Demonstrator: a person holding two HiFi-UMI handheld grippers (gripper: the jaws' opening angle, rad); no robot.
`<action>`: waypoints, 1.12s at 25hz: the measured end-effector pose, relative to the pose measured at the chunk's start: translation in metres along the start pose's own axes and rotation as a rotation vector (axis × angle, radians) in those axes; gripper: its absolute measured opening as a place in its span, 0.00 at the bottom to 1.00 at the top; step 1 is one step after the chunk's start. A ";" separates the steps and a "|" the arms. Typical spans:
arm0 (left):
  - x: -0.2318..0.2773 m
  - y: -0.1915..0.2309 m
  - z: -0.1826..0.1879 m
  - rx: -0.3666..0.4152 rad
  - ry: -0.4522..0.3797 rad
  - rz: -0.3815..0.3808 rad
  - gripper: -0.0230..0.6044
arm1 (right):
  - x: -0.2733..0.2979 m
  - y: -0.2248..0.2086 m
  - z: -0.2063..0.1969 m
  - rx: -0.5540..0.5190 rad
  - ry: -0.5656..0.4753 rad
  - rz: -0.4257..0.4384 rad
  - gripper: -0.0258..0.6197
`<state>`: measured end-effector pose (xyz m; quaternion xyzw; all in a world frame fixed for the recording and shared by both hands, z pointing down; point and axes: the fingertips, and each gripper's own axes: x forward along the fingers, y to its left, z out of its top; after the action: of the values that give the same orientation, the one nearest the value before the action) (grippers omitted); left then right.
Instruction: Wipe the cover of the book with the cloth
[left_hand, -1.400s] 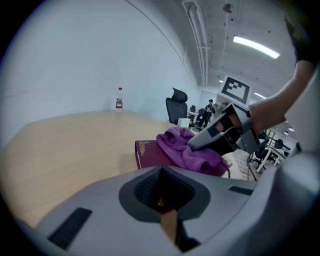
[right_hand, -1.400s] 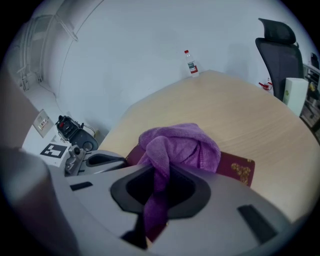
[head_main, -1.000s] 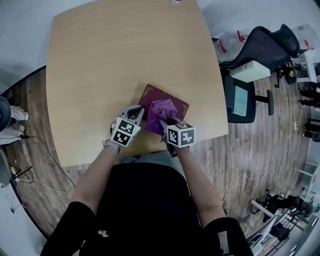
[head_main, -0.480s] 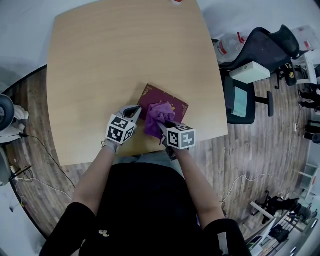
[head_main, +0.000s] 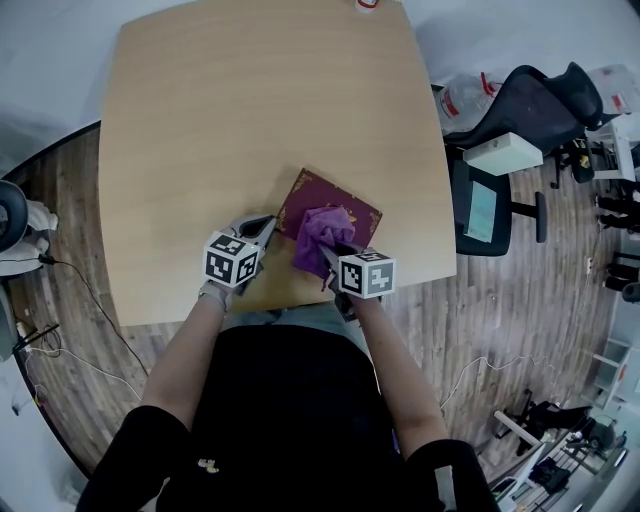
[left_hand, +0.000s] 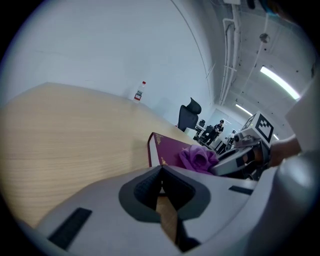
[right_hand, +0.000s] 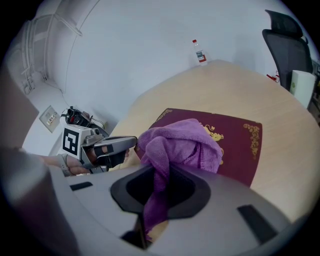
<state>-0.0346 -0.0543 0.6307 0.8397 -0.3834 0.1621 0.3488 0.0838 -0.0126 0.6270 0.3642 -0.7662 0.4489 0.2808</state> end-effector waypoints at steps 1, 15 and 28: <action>0.000 0.000 0.000 -0.003 -0.004 -0.005 0.07 | 0.001 0.001 0.000 0.000 0.004 0.003 0.15; 0.001 -0.002 -0.001 0.026 0.015 0.005 0.07 | 0.023 0.018 0.018 0.034 0.010 0.062 0.15; 0.001 -0.002 0.000 0.067 0.036 0.020 0.07 | 0.031 0.004 0.050 0.095 0.007 0.112 0.14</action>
<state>-0.0326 -0.0535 0.6304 0.8439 -0.3797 0.1937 0.3257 0.0575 -0.0654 0.6272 0.3322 -0.7623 0.5007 0.2403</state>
